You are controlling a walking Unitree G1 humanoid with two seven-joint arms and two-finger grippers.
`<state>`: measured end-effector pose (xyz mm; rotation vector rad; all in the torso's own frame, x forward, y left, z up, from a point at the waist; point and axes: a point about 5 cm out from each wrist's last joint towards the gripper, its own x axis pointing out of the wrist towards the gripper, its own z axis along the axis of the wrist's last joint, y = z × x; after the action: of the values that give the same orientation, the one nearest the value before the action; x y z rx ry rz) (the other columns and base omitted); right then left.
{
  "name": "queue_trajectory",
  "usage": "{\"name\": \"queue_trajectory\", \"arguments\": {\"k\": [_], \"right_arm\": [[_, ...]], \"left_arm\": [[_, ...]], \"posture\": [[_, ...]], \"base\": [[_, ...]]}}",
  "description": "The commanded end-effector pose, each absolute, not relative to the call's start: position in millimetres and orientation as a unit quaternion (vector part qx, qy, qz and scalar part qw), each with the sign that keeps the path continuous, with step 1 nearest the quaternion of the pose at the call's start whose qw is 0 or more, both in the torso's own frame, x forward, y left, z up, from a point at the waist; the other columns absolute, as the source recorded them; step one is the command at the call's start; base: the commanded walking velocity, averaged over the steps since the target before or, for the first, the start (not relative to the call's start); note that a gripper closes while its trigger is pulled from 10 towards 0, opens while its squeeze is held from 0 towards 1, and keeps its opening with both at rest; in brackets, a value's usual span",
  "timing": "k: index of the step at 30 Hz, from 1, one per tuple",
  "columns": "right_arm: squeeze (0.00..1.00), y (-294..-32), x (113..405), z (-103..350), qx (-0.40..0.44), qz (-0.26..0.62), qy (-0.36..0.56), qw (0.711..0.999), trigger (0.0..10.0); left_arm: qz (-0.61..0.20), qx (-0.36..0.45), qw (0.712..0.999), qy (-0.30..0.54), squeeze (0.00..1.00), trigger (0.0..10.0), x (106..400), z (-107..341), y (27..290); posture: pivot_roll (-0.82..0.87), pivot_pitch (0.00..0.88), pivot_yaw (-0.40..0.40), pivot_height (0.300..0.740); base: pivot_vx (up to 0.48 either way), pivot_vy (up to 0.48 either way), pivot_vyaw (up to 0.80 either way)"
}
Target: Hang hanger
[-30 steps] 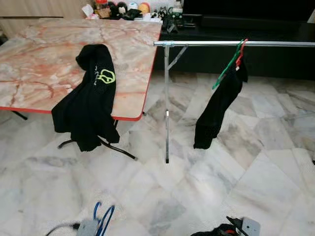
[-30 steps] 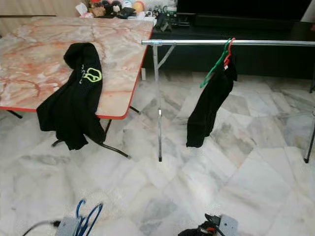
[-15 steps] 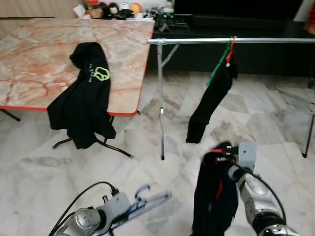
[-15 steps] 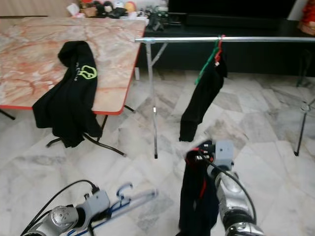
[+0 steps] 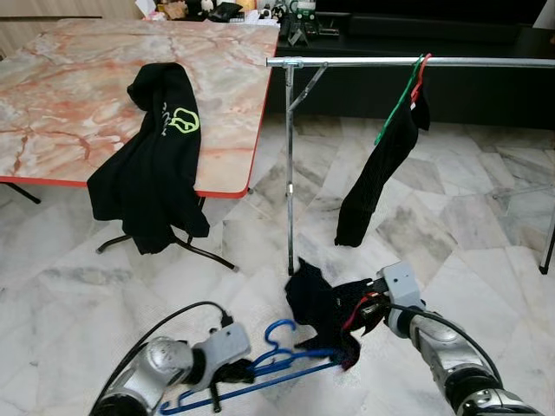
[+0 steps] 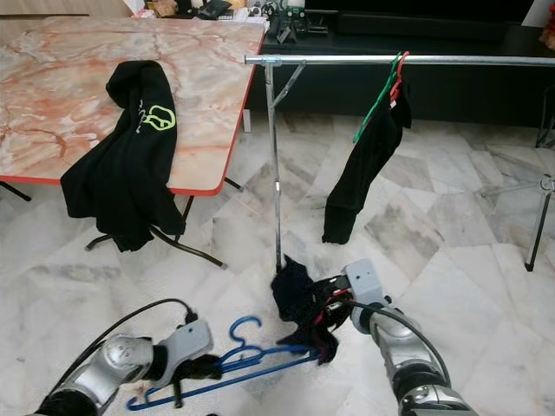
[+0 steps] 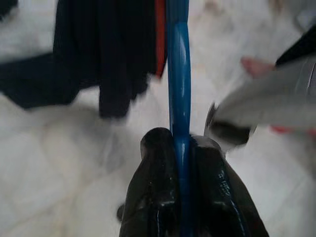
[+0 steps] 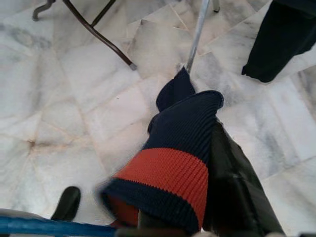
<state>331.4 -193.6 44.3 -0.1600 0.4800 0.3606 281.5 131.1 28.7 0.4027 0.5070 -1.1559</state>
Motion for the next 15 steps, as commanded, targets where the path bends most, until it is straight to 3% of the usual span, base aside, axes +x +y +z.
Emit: {"name": "queue_trajectory", "arguments": {"k": [1,5,9,15], "right_arm": [[0.0,-191.6,332.1,43.8,-0.084,0.178,0.243,0.95,10.0],[0.0,-189.3,331.8,41.9,-0.079,0.176,0.252,0.948,10.0],[0.0,-186.2,332.4,42.4,-0.073,0.18,0.251,0.948,10.0],[0.0,-188.1,331.6,41.8,-0.075,0.178,0.253,0.948,10.0]], "left_arm": [[-0.539,0.159,0.792,0.238,0.0,10.0,278.7,29.9,132.2],[-0.538,0.151,0.798,0.225,0.0,10.0,278.9,36.7,128.3],[-0.497,0.168,0.829,0.192,0.0,10.0,287.8,42.7,126.2],[-0.493,0.189,0.824,0.205,0.0,10.0,286.0,43.2,130.6]], "posture": [[-0.03,0.158,-0.004,0.74],[-0.02,0.155,-0.007,0.74],[-0.03,0.149,-0.008,0.74],[-0.02,0.144,-0.008,0.74]], "base": [[0.0,0.0,0.0],[0.0,0.0,0.0],[0.0,0.0,0.0],[0.0,0.0,0.0]]}}
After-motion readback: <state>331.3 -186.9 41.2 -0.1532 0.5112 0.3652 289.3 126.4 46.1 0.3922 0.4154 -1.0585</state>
